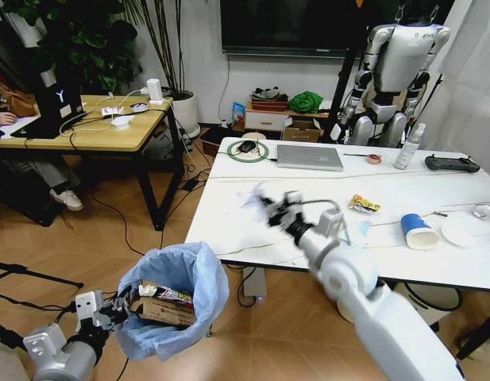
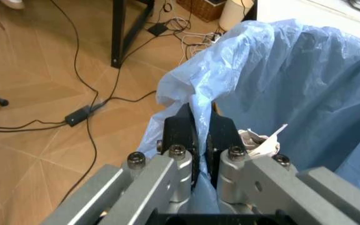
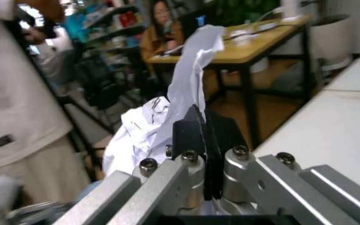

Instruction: Pick up the trash bin and place the trash from the table into it.

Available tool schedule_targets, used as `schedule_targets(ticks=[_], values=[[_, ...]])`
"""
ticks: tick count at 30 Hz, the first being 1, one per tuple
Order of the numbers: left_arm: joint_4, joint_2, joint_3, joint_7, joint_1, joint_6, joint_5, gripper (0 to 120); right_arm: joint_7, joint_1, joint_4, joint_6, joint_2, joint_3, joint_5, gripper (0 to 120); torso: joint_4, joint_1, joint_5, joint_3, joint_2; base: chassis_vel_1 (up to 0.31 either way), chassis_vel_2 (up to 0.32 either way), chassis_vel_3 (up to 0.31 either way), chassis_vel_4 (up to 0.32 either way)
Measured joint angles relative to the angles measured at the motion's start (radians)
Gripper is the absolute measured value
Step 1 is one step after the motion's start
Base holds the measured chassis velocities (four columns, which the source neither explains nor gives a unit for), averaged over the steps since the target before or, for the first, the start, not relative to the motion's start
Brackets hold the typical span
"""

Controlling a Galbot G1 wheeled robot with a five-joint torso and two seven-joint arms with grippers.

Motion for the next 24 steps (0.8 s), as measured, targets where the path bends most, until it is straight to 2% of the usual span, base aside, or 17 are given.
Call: schedule_targets(ticks=[1, 7, 13, 24], values=[[0.0, 0.0, 0.0, 0.0, 0.0, 0.0, 0.0, 0, 0.0, 0.0, 0.0, 0.0, 0.0, 0.0, 0.0, 0, 0.0, 0.0, 0.0, 0.0, 0.0, 0.0, 0.0, 0.0, 0.0], [-0.004, -0.003, 0.001, -0.002, -0.001, 0.002, 0.001, 0, -0.013, -0.007, 0.034, 0.049, -0.013, -0.161, 0.002, 0, 0.0, 0.0, 0.0001, 0.0, 0.0, 0.0, 0.0, 0.0, 0.0], [-0.008, -0.004, 0.003, -0.004, 0.0, 0.005, 0.001, 0, -0.015, -0.013, 0.022, 0.083, -0.02, -0.251, -0.031, 0, 0.0, 0.0, 0.0001, 0.0, 0.0, 0.0, 0.0, 0.0, 0.0], [-0.014, -0.009, 0.008, -0.006, 0.011, 0.006, 0.0, 0, -0.013, 0.002, -0.011, 0.096, 0.005, -0.266, -0.071, 0, 0.0, 0.0, 0.0002, 0.0, 0.0, 0.0, 0.0, 0.0, 0.0]])
